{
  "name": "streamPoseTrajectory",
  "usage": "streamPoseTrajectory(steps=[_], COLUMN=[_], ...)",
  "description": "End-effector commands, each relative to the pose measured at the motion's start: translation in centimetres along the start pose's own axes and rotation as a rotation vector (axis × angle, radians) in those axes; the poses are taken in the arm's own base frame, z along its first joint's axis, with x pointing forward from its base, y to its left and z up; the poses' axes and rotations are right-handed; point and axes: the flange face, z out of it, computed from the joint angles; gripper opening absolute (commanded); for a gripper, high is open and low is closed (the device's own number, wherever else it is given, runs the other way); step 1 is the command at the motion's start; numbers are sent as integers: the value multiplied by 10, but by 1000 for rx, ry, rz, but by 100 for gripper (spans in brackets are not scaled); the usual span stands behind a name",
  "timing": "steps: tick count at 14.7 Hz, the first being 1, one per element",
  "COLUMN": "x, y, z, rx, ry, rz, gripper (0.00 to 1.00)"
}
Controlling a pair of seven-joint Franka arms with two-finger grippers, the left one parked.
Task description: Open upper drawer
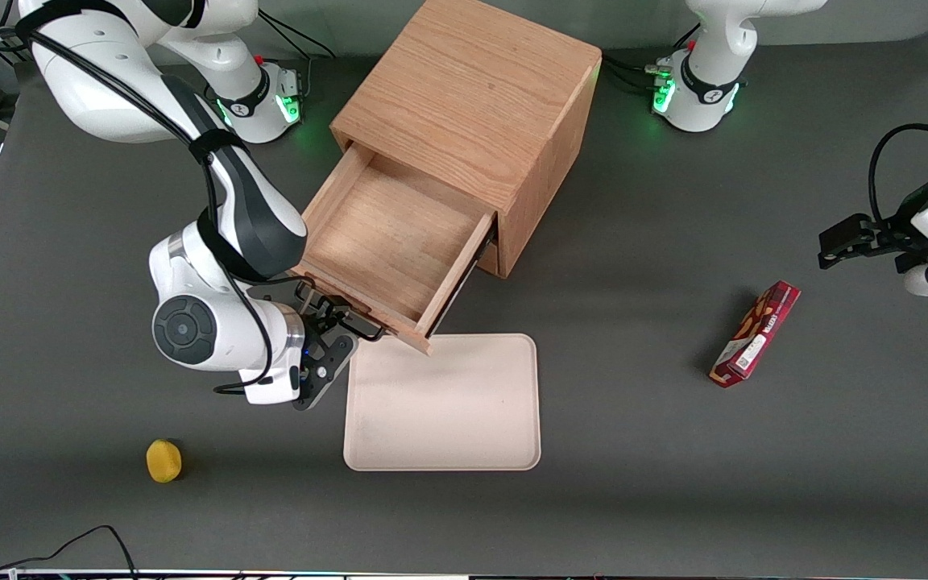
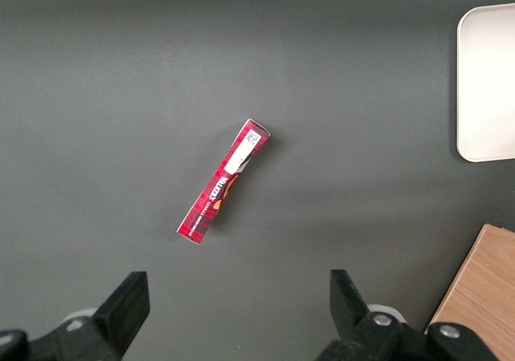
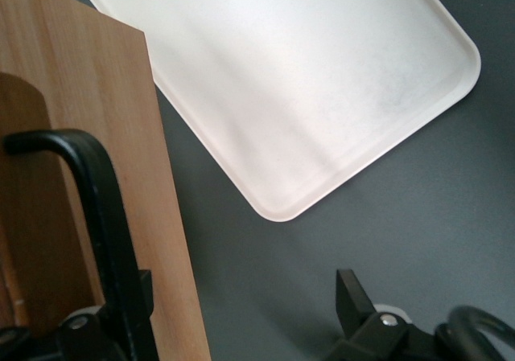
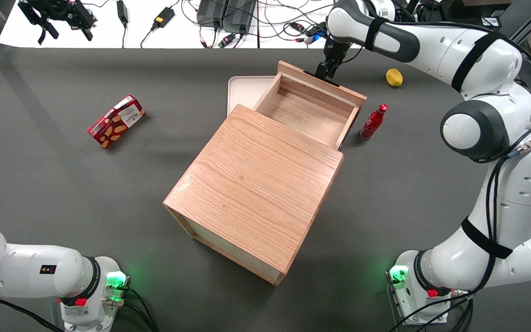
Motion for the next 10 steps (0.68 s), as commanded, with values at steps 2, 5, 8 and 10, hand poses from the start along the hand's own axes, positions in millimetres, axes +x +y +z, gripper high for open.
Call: streamPoseTrajectory(steps=[2,5,8,10], x=[3,1,2,1], y=[8,10,9,9], z=[-13,-24,-35,-44], rx=[-19,-23,-27,-29], ry=[-7,-3,4,8], rz=[-20,-16,-18,-17], gripper=[100,100,100,100])
